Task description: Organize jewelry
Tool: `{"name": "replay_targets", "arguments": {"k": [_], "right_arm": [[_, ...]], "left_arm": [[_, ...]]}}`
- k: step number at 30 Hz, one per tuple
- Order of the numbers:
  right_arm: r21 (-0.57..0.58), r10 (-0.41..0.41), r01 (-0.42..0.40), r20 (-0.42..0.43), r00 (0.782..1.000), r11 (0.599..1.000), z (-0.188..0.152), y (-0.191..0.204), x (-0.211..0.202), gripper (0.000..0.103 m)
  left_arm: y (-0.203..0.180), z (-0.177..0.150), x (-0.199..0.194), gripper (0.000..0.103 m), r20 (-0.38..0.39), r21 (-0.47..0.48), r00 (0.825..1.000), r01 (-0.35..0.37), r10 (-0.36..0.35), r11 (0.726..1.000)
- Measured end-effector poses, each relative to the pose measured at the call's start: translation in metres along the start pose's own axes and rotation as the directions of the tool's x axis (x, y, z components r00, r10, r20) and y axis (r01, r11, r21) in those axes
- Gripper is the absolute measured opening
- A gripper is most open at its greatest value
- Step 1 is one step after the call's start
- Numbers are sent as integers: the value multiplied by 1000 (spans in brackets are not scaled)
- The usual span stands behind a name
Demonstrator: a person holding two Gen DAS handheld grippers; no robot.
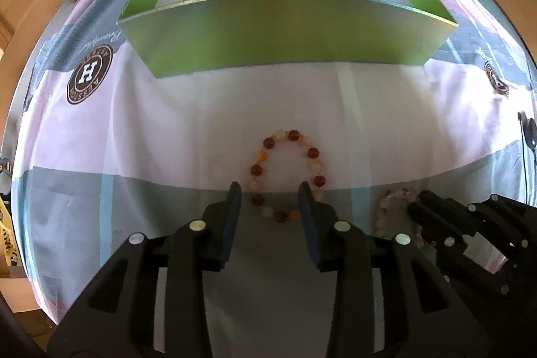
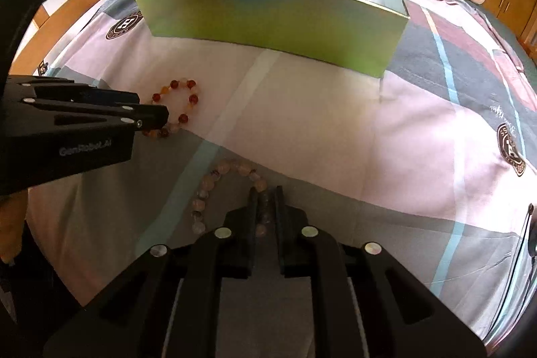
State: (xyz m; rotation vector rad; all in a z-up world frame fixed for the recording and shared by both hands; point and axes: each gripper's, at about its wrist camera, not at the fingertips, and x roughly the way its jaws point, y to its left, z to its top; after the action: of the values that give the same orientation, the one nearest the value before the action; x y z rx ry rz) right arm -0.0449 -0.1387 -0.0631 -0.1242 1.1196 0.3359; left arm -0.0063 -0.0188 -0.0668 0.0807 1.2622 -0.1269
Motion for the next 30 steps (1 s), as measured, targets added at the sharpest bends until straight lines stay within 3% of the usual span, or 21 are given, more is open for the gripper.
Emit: {"name": "replay_targets", "arguments": {"k": [13,15,21,22,24,30], "right_arm": [[-28,-34,34,13,999,999,3,10,7,23],[-7,-53,53,25,998,999,5,5,7,10],[138,-120,105,107,987,985,16,-28,-10,10],[156,-112,94,110,988,983,17,-33,-12,11],[198,-92,67,123,988,978,17,-43,-20,35],[111,-44,31,122,992,993,12,-21,-21,38]], "left_arm": [[21,11,-3,46,13,-4,1000,-1,1,1000],[22,12,-1,46,10,-9,1000,-1,1,1000],[58,25,-5,53,23,-117,1000,6,-4,993],[64,26,-6,54,24,-137,1000,7,-4,990],[72,28,-5,55,25,-163,1000,10,-6,987],[62,29,0,55,26,-137,999,24,-20,990]]}}
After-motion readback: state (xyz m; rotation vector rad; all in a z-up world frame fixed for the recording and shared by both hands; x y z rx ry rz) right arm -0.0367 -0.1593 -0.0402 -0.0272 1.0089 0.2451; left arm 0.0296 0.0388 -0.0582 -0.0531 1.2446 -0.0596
